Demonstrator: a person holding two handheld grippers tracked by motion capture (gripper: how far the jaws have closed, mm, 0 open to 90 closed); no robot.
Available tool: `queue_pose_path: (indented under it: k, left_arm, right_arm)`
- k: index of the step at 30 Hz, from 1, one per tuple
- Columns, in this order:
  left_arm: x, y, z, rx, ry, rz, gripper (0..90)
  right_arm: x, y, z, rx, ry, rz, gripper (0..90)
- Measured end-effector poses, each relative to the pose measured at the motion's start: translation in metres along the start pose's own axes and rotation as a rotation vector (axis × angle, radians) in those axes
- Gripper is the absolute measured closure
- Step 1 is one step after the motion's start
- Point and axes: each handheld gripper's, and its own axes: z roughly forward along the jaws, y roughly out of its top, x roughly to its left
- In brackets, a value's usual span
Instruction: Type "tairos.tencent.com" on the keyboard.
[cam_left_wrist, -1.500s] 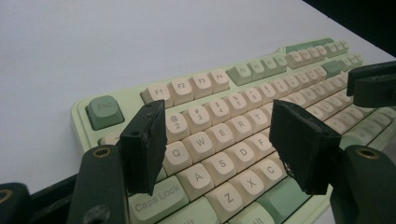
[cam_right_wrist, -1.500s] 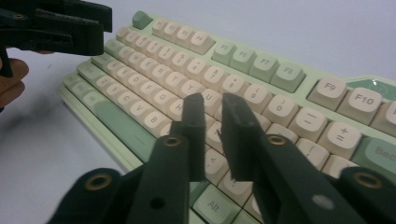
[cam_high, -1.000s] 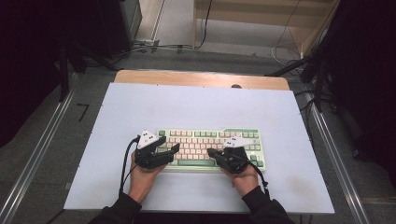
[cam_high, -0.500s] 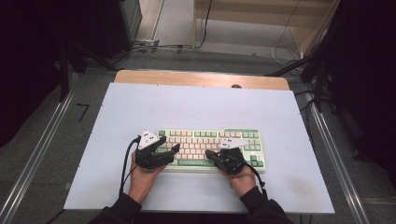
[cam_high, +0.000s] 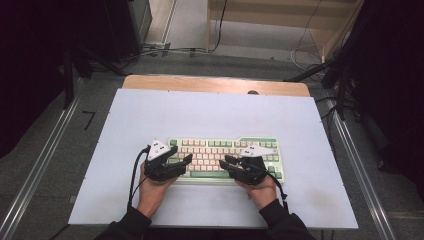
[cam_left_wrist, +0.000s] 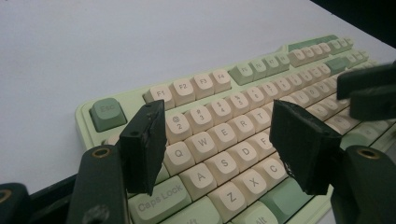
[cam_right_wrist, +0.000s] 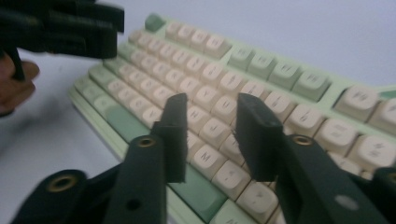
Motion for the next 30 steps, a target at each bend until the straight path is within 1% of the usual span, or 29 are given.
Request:
queue_pose_path:
  k: [2,4,7,10,22,30]
  left_arm:
    - [0.000,0.000,0.000,0.001,0.000,0.001,36.8]
    - [-0.001,0.000,0.000,0.002,0.000,0.002,36.8]
    - [-0.001,0.000,0.000,-0.001,-0.001,0.002,36.8]
    - [-0.001,0.000,0.000,0.001,0.000,0.002,36.8]
    - [-0.001,-0.001,-0.002,-0.004,0.000,-0.001,36.8]
    - [-0.001,-0.001,-0.002,-0.003,0.000,0.000,36.8]
  right_arm:
    - [-0.006,0.003,-0.007,-0.036,-0.004,0.021,51.3]
    - [-0.012,0.004,-0.012,-0.050,-0.024,0.044,43.4]
    - [-0.019,0.004,-0.016,-0.056,-0.051,0.065,36.1]
    - [-0.023,0.004,-0.018,-0.053,-0.065,0.082,31.8]
    - [-0.027,0.001,-0.020,-0.042,-0.091,0.086,30.2]
    - [-0.030,0.000,-0.022,-0.041,-0.097,0.091,30.1]
